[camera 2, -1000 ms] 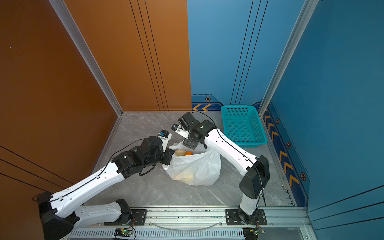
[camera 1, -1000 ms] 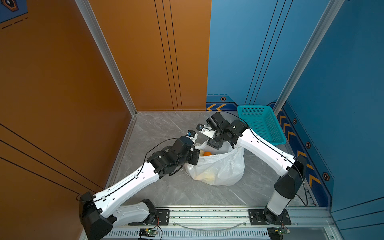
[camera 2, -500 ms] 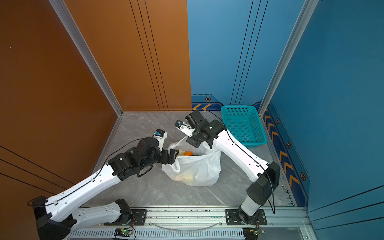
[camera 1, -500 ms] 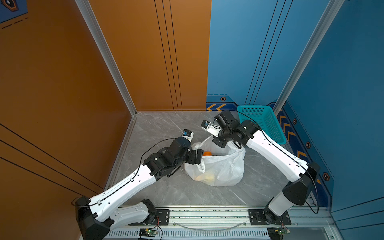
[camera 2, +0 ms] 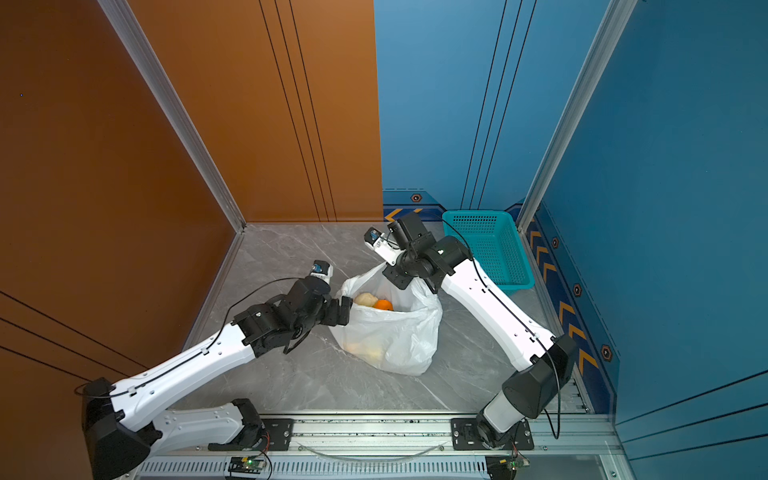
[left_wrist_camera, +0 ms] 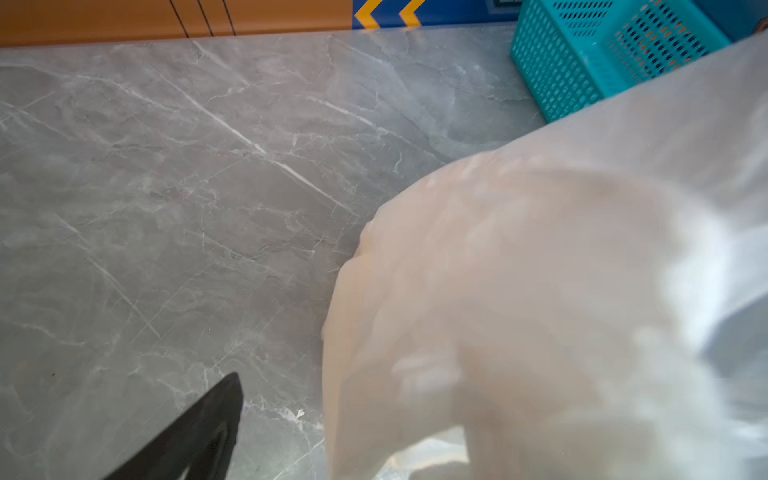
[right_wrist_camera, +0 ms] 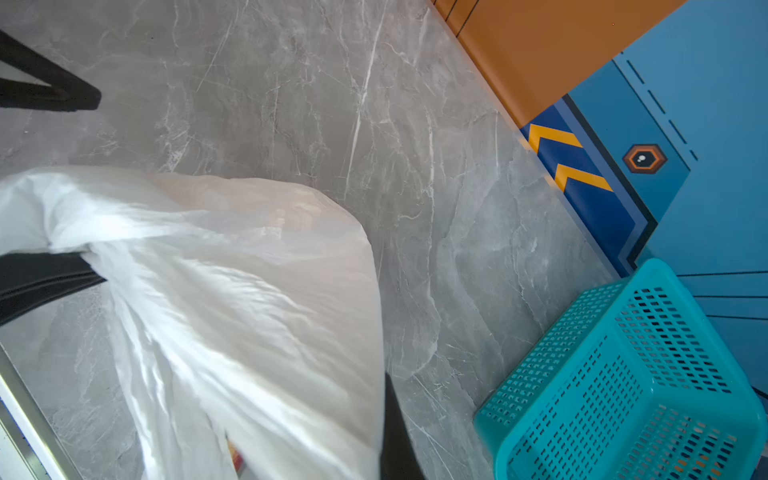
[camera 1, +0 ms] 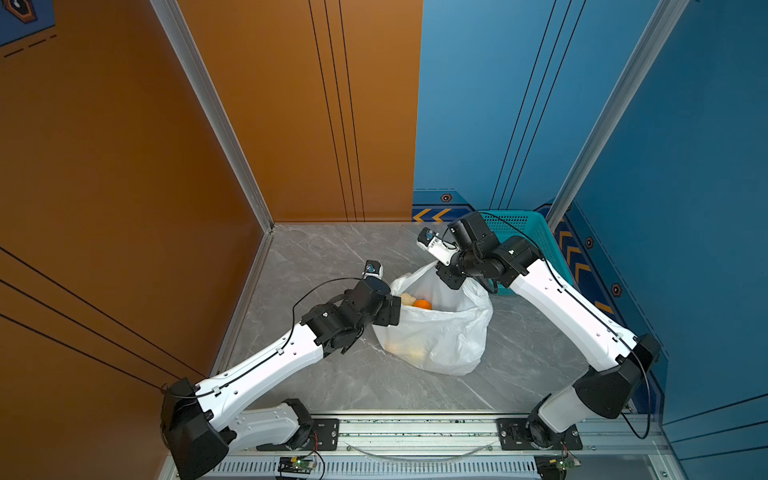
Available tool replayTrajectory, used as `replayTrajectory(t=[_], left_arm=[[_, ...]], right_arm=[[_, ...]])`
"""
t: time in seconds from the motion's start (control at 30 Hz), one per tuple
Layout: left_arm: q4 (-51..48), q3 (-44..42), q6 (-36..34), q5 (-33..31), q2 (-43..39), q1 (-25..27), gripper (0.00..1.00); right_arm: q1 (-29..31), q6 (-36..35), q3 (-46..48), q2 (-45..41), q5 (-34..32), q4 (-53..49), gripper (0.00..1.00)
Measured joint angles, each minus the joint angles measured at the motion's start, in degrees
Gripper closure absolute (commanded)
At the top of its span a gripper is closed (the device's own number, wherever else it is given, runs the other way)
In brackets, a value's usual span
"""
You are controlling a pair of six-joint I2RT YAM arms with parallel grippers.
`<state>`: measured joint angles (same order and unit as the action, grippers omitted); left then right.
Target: Untie the knot of the plastic bag and take out the fruit
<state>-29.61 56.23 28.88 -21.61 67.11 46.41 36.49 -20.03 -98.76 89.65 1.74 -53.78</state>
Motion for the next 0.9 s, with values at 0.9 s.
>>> replayTrajectory(t=[0.9], left_arm=[[-12.6,-8.3,8.5,-5.0,-10.7,1.3,0.01]], right_arm=[[-6.1,4.5,0.6,-0.6,-2.0,0.5,1.00]])
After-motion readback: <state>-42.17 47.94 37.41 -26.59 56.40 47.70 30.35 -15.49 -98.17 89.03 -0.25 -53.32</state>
